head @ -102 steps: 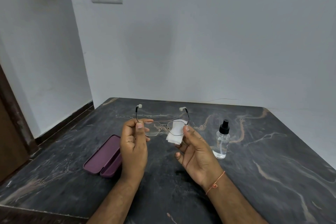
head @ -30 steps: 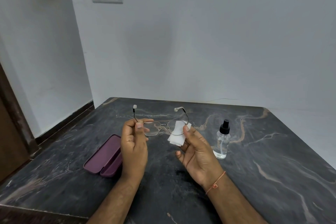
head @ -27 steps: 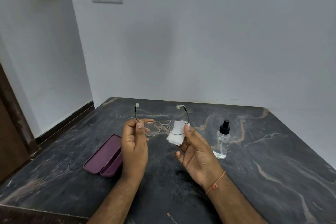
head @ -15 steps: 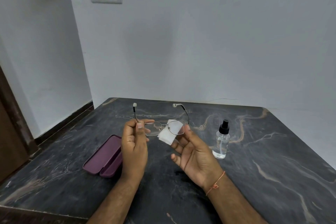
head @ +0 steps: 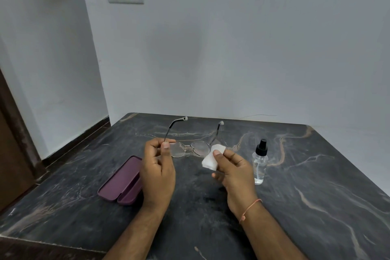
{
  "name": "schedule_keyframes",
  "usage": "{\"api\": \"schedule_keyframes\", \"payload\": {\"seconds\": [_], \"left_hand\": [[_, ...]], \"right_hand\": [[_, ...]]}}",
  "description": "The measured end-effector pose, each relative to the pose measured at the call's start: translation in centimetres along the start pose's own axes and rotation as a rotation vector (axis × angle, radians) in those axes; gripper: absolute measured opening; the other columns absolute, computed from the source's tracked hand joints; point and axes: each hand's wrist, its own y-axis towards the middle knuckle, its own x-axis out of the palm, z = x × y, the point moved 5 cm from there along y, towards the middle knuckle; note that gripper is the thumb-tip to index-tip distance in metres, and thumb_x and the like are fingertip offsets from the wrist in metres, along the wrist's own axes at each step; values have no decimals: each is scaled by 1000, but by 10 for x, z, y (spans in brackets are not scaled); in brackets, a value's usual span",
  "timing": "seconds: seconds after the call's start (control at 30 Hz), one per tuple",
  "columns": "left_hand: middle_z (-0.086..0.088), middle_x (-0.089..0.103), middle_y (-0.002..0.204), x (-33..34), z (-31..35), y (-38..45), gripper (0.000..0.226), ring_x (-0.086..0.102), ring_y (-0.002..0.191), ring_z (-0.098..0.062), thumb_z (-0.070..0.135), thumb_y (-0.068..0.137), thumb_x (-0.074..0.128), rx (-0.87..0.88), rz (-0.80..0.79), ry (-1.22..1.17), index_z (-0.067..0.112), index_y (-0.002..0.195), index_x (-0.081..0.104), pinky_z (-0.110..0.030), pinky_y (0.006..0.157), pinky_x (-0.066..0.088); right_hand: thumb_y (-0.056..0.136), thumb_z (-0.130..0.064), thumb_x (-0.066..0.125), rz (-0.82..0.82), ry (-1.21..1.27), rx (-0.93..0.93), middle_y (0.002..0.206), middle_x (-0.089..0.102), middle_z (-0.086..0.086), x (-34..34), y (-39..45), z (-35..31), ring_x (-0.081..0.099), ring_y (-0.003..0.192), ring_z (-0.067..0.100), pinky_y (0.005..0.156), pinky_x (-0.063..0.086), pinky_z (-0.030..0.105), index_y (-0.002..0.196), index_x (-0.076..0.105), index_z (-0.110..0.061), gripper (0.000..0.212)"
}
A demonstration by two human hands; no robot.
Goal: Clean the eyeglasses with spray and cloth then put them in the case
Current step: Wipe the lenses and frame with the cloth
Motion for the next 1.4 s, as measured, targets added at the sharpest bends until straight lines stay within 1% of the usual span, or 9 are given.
{"api": "schedule_keyframes", "payload": {"seconds": [0.13, 0.2, 0.3, 0.37, 0.53, 0.8, 0.93, 1.17, 1.4], "left_hand": [[16, 77, 109, -3, -5, 2, 23, 64, 71, -11, 55, 111, 45, 21, -16, 128, 37, 112, 60, -27, 60, 49], [18, 75, 110, 0, -2, 1, 18, 67, 82, -13, 53, 112, 46, 78, -62, 213, 42, 114, 59, -29, 66, 51], [22, 72, 111, 4, 3, -2, 21, 69, 98, -12, 48, 112, 48, 145, -118, 265, 37, 118, 64, -37, 76, 59], [22, 72, 112, 5, 4, -4, 23, 68, 103, -11, 46, 112, 49, 172, -141, 275, 32, 120, 66, -40, 80, 60], [37, 63, 118, 3, 10, -3, 17, 64, 102, -4, 44, 110, 48, 234, -136, 273, 39, 121, 61, -27, 79, 56], [35, 64, 111, 7, 12, -6, 16, 66, 101, -4, 42, 110, 49, 236, -179, 255, 39, 121, 61, -26, 81, 56], [27, 66, 108, 9, 13, -8, 20, 67, 99, -10, 43, 111, 48, 229, -215, 258, 33, 119, 64, -35, 79, 58], [18, 71, 107, 6, 8, -5, 28, 67, 101, -11, 42, 111, 49, 171, -186, 264, 24, 118, 69, -39, 81, 58], [22, 71, 109, 7, 10, -6, 24, 70, 101, -13, 43, 112, 49, 166, -200, 240, 30, 117, 68, -44, 79, 60]], "right_hand": [[97, -20, 84, 106, -383, -275, 84, 84, -4, -8, -2, -12, 79, 72, 14, 57, 63, 31, 93, 82, -34, 15], [97, -29, 84, 131, -668, -464, 76, 79, -11, -8, -7, -18, 75, 69, 10, 64, 61, 28, 90, 81, -39, 12], [98, -30, 81, 110, -1004, -728, 84, 71, -16, 3, -18, -23, 63, 70, 6, 66, 46, 13, 99, 84, -30, 3], [99, -33, 79, 100, -1084, -752, 90, 69, -16, 7, -19, -21, 56, 68, 3, 64, 45, 18, 101, 85, -29, 8], [102, -35, 73, -86, -1076, -698, 93, 62, -16, 15, -23, -12, 58, 69, 4, 63, 51, 28, 111, 85, -38, 15], [106, -38, 68, 15, -1119, -664, 90, 59, -10, 11, -19, -13, 61, 72, 11, 63, 55, 39, 111, 84, -31, 18], [105, -39, 71, -43, -997, -647, 92, 60, -12, 13, -20, -14, 61, 75, 10, 62, 51, 29, 110, 85, -32, 16], [100, -38, 72, -12, -1061, -601, 86, 59, -15, 10, -20, -13, 61, 81, 5, 61, 38, 18, 90, 81, -30, 16], [105, -39, 71, -76, -1047, -629, 89, 59, -15, 15, -22, -14, 59, 70, 4, 60, 39, 14, 108, 84, -32, 16]]}}
